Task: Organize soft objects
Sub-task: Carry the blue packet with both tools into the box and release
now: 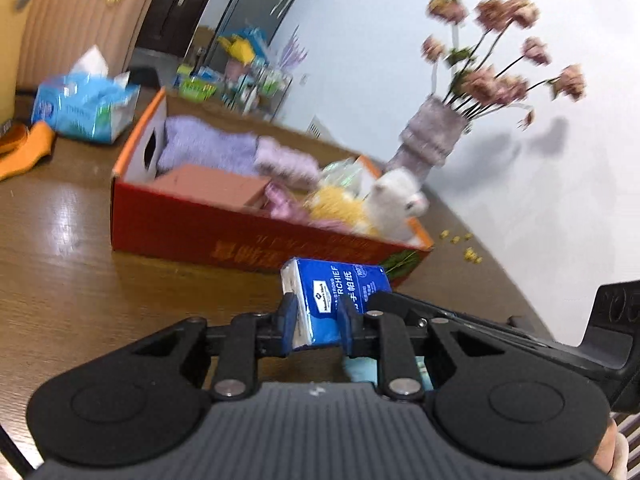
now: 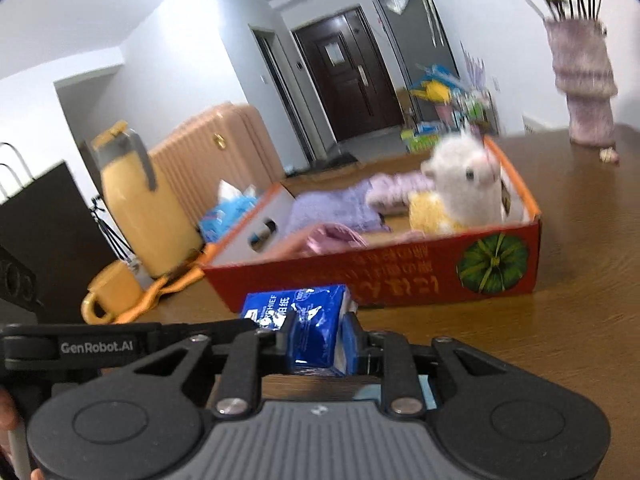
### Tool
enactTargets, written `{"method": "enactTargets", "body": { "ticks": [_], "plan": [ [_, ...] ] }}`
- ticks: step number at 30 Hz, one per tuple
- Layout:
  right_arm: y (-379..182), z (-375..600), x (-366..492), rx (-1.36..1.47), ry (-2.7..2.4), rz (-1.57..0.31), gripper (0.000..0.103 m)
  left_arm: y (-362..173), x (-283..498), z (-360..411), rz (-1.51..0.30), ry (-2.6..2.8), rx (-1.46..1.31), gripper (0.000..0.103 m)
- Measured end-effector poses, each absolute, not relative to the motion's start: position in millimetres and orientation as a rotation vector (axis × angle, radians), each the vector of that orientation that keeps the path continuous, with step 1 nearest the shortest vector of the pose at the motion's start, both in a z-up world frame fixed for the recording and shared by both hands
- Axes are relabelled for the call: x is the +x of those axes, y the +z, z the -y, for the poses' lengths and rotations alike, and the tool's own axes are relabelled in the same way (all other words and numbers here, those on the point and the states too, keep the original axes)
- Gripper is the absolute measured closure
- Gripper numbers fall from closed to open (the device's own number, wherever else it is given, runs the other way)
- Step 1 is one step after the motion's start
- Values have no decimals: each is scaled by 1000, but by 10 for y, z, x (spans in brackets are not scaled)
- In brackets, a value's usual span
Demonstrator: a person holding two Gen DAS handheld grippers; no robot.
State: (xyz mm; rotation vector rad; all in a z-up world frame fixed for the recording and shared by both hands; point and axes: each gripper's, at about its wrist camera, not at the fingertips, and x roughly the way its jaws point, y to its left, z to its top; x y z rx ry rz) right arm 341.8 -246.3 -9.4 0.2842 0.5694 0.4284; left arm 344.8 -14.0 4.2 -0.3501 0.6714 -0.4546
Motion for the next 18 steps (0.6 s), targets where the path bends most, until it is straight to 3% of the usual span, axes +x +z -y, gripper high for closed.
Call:
{"method": "enactTargets", "body": {
  "ticks": [5, 10, 18],
  "plan": [
    [306, 2492, 3300, 251, 426, -451, 81, 493, 3462, 151, -567, -499, -315, 81],
    [662, 2470, 3763, 266, 419, -388, 81, 781, 4064, 100, -555, -524, -290, 81],
    [446, 2154, 5170, 264, 366, -547, 81, 457, 5277, -64, -690, -462, -281, 81]
  ]
}}
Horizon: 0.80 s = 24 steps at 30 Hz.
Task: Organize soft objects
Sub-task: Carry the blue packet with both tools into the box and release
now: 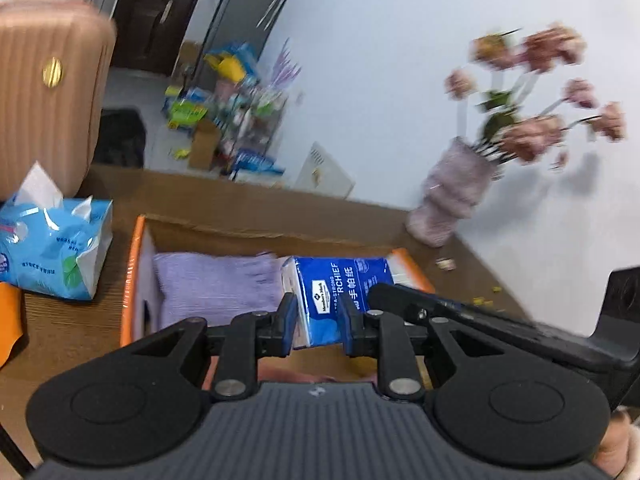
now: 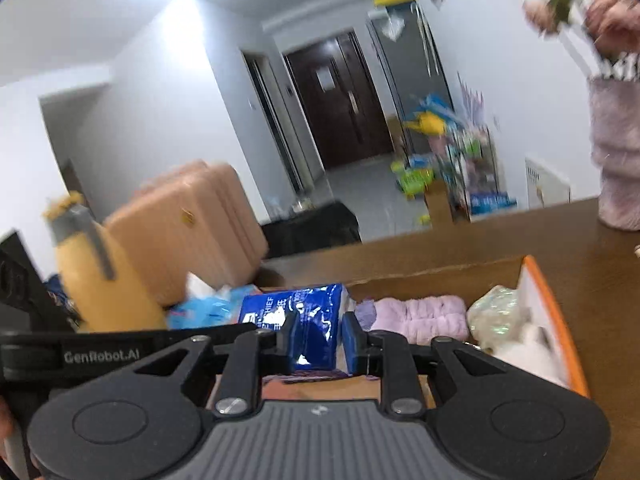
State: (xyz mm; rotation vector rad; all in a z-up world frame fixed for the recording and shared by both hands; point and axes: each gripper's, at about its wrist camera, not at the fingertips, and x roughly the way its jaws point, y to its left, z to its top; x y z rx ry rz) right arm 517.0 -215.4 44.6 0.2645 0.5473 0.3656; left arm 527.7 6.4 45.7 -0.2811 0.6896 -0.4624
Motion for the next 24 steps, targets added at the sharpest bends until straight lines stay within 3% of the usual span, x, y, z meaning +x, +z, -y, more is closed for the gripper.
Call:
{"method": "enactTargets", "body": {
  "ticks": [5, 8, 13, 15, 24],
  "plan": [
    [43, 1759, 5728, 172, 370, -721, 81, -6, 5632, -181, -799, -374, -183, 81],
    [-140, 1551, 5867, 137, 424, -842, 80, -3, 5557, -209, -783, -321, -79, 82],
    [-236, 1554, 5911, 206, 501, -878, 79, 56, 5472, -357, -774, -340, -92, 69],
    [-147, 1585, 5855, 201, 494, -856, 79, 137, 5438, -366, -757, -312, -84, 54],
    [843, 2114, 5103, 99, 423, -651, 66, 931, 4798, -260, -623, -323, -64, 50]
  ]
}}
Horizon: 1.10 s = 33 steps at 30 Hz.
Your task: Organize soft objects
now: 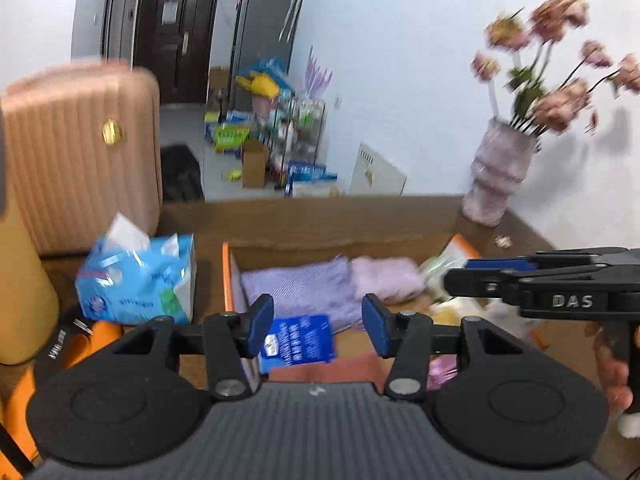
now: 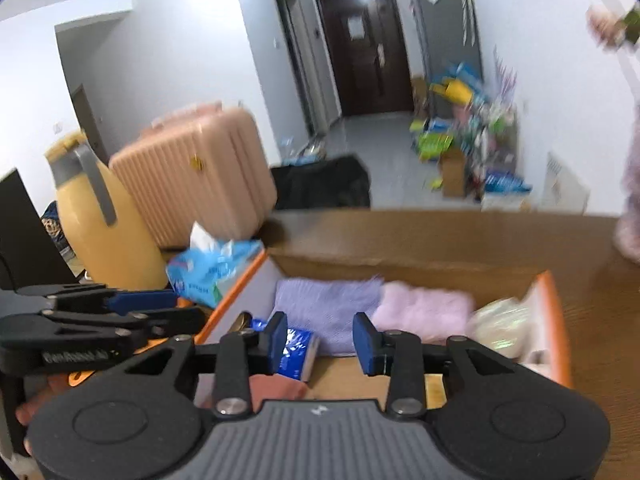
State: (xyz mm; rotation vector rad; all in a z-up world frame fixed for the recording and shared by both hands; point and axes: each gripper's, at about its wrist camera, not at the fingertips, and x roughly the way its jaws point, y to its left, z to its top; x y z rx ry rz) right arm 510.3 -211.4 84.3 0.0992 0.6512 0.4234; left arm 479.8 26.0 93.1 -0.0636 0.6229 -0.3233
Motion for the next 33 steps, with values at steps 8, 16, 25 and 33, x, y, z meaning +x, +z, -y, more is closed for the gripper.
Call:
{"method": "enactTargets", "body": {
  "ticks": [8, 16, 25, 33],
  "plan": [
    [1368, 2619, 4105, 51, 375, -534, 55, 1490, 3928, 6, -509, -353, -4, 43],
    [1186, 2834, 3265, 16, 388, -458, 47, 1155, 3086, 240, -494, -349, 38, 34],
    [315, 2941, 2138, 27, 415, -464, 36, 307, 1877, 196, -563, -293, -82, 24],
    [-115, 3071, 1623, 124, 424, -499, 35, 15, 1645, 126, -664, -233, -105, 23]
  ]
}}
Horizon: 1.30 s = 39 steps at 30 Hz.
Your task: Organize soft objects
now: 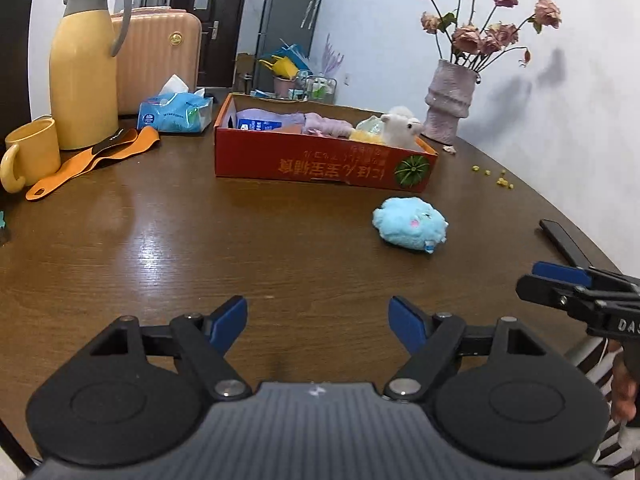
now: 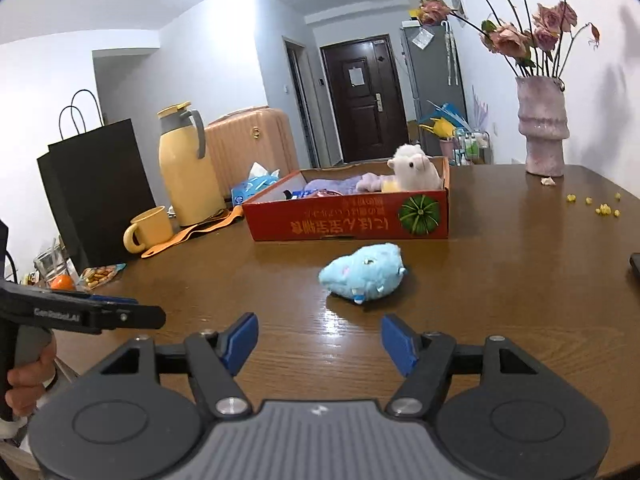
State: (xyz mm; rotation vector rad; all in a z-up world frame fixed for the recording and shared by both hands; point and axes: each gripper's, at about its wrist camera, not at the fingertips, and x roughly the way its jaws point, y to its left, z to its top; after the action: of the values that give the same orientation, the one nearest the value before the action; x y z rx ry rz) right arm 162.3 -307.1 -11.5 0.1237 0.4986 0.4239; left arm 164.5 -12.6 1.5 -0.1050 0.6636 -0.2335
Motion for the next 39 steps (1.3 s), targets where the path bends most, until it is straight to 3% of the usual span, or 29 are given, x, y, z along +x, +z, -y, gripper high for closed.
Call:
{"method": "enactTargets", "body": {
  "ticks": [10, 14, 20, 22, 24, 26, 34, 39],
  "plan": [
    [-228, 3189, 2156, 192, 335, -526, 36, -46, 2381, 546, -683, -333, -150, 26],
    [-254, 3224, 2564, 239, 320, -540, 37, -127, 2811, 784, -712, -385, -153, 33],
    [-408, 3268, 3125, 337, 316, -604, 49, -333, 3307, 899, -816, -469, -266, 44],
    [-461, 3266, 3237, 366, 326, -621, 52, -405, 3412, 894, -848, -503, -296, 52],
    [-516, 3249, 3311, 379, 334, -641, 64, -461, 3470, 875, -869, -551, -337, 59],
    [-580, 3241, 3352, 393, 348, -651, 67, -494, 3498, 852, -877, -573, -371, 62],
    [-501, 3165, 3191, 358, 340, -647, 78, -403, 3295, 796, -852, -581, -367, 74],
    [-403, 3131, 2883, 399, 405, -634, 92, -229, 2947, 747, -815, -637, -368, 85]
  ]
}}
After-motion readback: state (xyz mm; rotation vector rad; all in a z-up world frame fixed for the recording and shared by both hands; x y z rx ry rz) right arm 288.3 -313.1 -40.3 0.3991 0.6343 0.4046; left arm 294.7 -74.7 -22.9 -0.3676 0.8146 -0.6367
